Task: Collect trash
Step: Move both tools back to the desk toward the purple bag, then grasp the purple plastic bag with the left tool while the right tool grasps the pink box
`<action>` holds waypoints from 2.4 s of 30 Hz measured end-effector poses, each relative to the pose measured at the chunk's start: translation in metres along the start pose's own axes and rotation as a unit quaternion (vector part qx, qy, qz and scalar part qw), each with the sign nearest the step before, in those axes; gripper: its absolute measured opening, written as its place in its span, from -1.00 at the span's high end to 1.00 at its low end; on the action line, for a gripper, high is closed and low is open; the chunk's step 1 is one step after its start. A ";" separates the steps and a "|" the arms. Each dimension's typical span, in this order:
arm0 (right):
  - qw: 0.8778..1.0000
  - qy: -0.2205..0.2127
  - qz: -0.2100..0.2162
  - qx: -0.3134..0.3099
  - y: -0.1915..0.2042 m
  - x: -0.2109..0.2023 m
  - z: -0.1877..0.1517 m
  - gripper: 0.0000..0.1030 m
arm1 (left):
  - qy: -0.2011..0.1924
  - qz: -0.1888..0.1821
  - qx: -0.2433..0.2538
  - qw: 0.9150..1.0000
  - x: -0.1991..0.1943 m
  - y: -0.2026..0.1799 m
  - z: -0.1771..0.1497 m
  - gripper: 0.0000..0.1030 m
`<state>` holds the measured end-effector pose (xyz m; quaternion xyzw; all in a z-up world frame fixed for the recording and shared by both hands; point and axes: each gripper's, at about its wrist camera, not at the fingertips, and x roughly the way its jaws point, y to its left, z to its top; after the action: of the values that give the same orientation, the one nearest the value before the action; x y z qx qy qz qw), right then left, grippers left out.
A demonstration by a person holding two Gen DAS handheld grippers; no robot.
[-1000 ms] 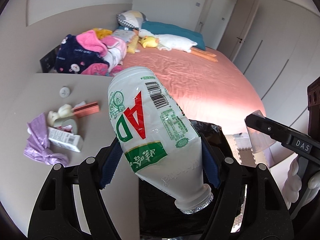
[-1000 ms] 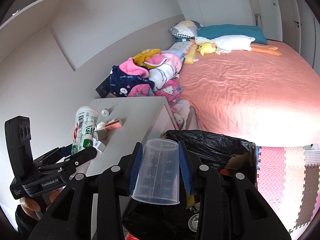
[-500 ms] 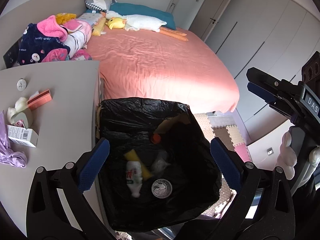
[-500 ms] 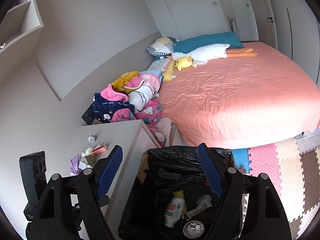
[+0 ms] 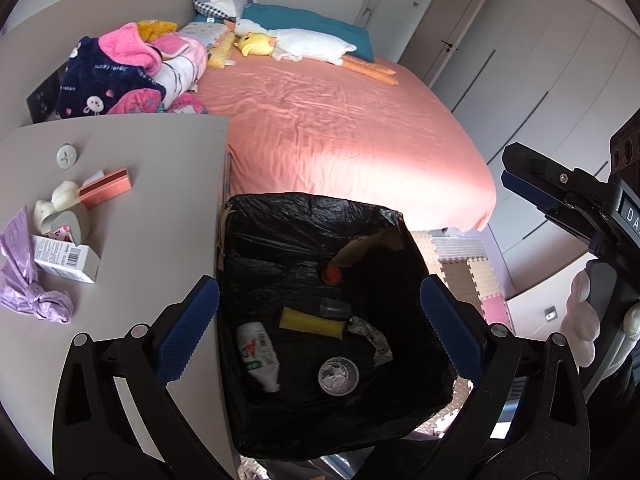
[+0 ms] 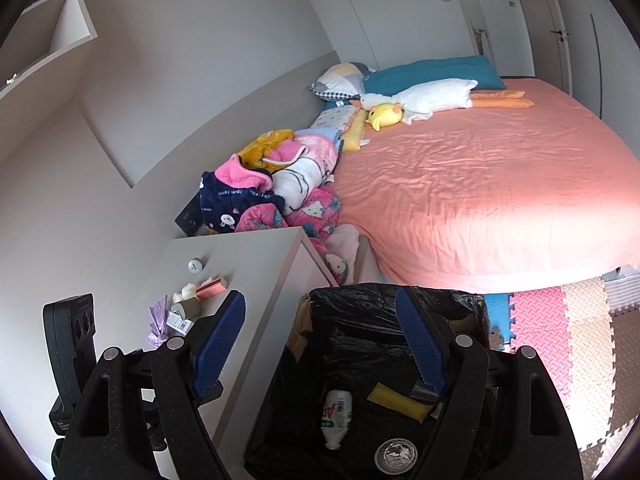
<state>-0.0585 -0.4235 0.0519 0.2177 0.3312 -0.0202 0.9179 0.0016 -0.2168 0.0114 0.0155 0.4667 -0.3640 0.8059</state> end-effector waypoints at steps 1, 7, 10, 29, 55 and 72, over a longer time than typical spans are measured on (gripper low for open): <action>1.000 0.002 0.003 -0.002 0.004 0.003 0.000 -0.51 | -0.001 0.002 -0.002 1.000 -0.001 0.003 0.000 -0.89; 0.999 0.018 0.021 -0.015 0.020 0.017 -0.001 -0.51 | -0.005 0.023 -0.026 0.999 -0.010 0.021 -0.006 -0.89; 0.999 0.028 0.031 -0.023 0.029 0.026 -0.003 -0.51 | -0.005 0.034 -0.039 0.999 -0.013 0.031 -0.009 -0.89; 0.988 0.092 0.085 -0.087 0.101 0.088 -0.011 -0.51 | -0.013 0.094 -0.125 0.988 -0.041 0.104 -0.031 -0.89; 0.960 0.137 0.126 -0.208 0.155 0.172 -0.017 -0.46 | -0.027 0.198 -0.213 0.956 -0.049 0.185 -0.048 -0.71; 0.941 0.182 0.090 -0.269 0.174 0.265 -0.018 -0.29 | 0.003 0.231 -0.255 0.939 -0.023 0.239 -0.048 -0.67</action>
<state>0.1686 -0.2300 -0.0566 -0.0089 0.4643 0.1925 0.8644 0.1033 -0.0107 -0.0733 -0.0822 0.5303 -0.0368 0.8430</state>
